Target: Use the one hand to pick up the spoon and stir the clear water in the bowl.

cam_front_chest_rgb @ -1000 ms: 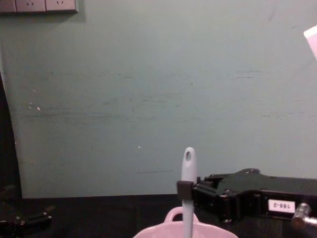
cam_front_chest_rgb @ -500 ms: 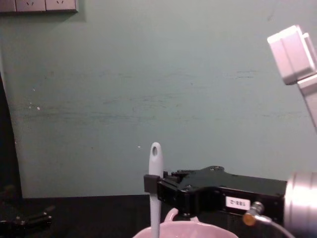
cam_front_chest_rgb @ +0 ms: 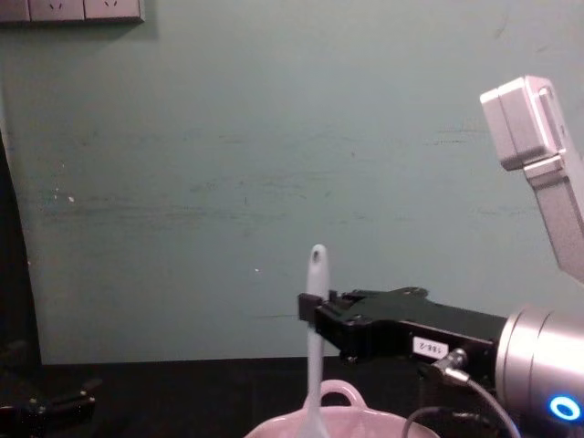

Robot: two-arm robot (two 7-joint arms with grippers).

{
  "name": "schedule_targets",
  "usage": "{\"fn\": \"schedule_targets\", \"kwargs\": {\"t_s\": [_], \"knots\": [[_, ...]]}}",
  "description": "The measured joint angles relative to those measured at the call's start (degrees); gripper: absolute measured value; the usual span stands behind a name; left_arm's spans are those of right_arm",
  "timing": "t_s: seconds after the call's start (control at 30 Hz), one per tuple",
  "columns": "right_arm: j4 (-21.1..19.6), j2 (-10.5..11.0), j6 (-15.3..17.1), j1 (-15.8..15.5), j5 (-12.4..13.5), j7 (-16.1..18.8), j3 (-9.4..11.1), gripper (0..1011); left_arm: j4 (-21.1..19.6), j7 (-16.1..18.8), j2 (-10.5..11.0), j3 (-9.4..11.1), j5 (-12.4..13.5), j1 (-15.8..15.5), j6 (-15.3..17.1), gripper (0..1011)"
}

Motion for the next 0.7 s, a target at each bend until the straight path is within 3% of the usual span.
{"fn": "schedule_targets", "kwargs": {"t_s": [0.37,0.7], "knots": [[-3.03,1.22,1.99,-2.58,-3.75,-4.58,3.39,111,0.0,0.0,0.0,0.0,0.0,0.0,0.0,1011],[-8.95,3.33,5.28,-7.0,-3.35,-3.51,5.76,111,0.0,0.0,0.0,0.0,0.0,0.0,0.0,1011]]}}
